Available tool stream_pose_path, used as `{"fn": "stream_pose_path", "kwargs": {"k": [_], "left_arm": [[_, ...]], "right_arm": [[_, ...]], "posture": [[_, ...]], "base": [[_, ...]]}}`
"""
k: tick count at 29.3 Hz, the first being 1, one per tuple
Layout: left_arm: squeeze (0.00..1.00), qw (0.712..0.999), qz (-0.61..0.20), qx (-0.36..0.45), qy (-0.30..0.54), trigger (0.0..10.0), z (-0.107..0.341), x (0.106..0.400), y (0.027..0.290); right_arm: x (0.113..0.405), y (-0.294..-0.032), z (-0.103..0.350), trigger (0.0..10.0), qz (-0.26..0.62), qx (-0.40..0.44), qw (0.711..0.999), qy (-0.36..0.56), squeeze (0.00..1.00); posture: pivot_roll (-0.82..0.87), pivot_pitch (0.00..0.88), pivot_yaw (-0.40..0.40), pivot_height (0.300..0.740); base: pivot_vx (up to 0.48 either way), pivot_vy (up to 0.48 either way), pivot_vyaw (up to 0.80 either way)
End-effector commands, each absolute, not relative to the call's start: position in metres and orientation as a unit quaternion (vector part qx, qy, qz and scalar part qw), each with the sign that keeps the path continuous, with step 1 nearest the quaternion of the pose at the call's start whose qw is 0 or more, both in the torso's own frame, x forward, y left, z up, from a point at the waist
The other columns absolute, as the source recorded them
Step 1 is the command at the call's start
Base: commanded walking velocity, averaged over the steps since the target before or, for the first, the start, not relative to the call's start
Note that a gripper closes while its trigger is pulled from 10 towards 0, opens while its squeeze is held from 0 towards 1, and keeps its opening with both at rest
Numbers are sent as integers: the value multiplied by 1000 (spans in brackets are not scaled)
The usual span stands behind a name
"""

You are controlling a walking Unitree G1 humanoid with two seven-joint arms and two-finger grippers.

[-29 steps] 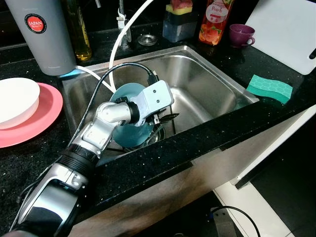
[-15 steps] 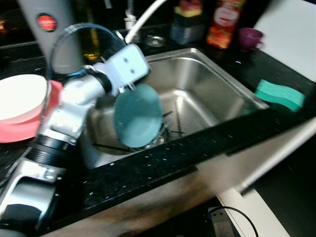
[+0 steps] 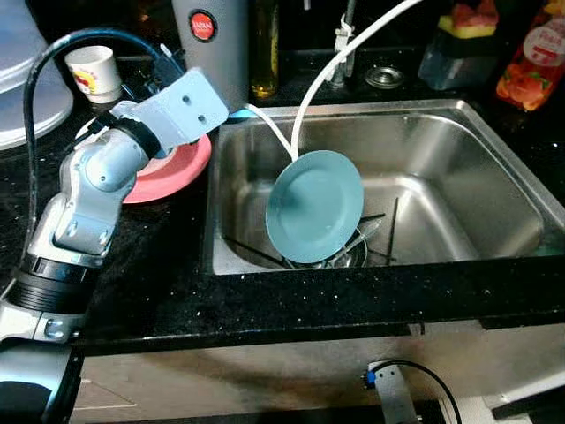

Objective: Kitchen organization

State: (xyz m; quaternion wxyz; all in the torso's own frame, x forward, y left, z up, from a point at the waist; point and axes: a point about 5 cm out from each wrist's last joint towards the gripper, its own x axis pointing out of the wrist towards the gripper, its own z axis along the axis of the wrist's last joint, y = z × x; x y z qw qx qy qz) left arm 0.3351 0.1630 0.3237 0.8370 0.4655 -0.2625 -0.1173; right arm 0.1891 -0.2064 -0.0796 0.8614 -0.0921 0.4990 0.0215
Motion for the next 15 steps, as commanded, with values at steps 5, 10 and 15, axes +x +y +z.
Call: {"fn": "stream_pose_path", "kwargs": {"k": [5,10,15], "left_arm": [[0,833,-106,497,-221,10000,315,332,179],[0,833,-96,504,-207,10000,313,331,186],[0,838,-98,499,-200,10000,310,330,185]], "right_arm": [[183,-204,-83,10000,31,-90,853,512,0],[183,-205,-83,10000,36,-92,852,514,0],[184,-206,-83,10000,37,-93,851,515,0]], "posture": [[40,116,5,740],[45,126,-4,740],[42,129,-5,740]], "base": [[0,0,788],[0,0,788],[0,0,788]]}}
